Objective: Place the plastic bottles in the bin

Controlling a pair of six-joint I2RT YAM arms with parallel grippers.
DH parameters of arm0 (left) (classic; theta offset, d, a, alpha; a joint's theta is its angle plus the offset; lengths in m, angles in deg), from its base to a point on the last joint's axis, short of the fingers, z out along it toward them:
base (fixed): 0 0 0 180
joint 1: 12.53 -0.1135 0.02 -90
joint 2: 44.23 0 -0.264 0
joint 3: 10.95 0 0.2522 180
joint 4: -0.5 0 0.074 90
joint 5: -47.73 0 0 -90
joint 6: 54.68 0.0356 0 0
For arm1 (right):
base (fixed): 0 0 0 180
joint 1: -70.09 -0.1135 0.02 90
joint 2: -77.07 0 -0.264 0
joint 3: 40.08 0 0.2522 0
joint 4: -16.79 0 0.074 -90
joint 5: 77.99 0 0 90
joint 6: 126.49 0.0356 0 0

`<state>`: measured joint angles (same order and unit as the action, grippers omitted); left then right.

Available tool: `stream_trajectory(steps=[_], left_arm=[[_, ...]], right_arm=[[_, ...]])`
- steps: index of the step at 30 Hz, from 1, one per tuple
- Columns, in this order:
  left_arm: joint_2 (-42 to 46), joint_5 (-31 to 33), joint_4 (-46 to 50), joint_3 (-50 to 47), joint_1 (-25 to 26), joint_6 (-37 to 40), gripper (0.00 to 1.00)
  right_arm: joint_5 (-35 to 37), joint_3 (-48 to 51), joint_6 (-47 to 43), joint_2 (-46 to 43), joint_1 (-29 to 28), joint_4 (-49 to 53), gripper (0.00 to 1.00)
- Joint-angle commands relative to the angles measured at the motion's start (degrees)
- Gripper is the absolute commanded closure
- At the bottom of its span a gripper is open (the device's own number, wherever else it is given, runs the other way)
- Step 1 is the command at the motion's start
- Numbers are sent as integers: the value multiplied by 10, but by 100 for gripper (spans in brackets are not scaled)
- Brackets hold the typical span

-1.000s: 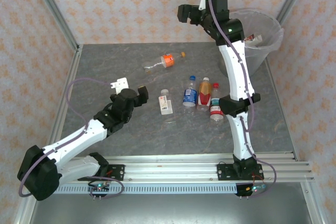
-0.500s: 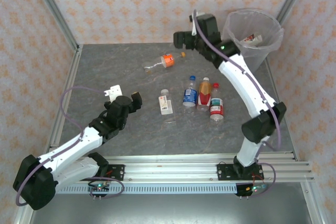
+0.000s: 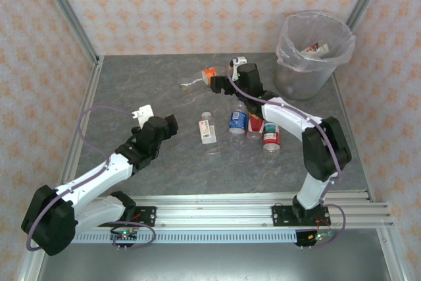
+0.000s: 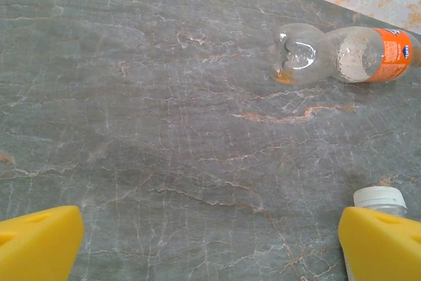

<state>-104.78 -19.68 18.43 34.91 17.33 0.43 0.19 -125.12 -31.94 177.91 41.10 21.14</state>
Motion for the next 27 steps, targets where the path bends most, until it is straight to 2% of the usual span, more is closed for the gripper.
stream_trajectory(steps=[1,5,10,21,27], left_arm=[[-9,1,20,19,-5,-15,0],[-17,4,34,27,-5,-15,0],[-20,5,35,28,-6,-16,0],[-44,-2,32,34,-6,-16,0],[-51,-6,31,35,-6,-13,0]], right_arm=[[-36,24,7,31,0,-76,1],[-66,37,30,64,0,-121,1],[-85,26,30,105,-1,-128,1],[-80,4,20,131,0,-129,1],[-64,-55,-6,166,-1,-105,1]])
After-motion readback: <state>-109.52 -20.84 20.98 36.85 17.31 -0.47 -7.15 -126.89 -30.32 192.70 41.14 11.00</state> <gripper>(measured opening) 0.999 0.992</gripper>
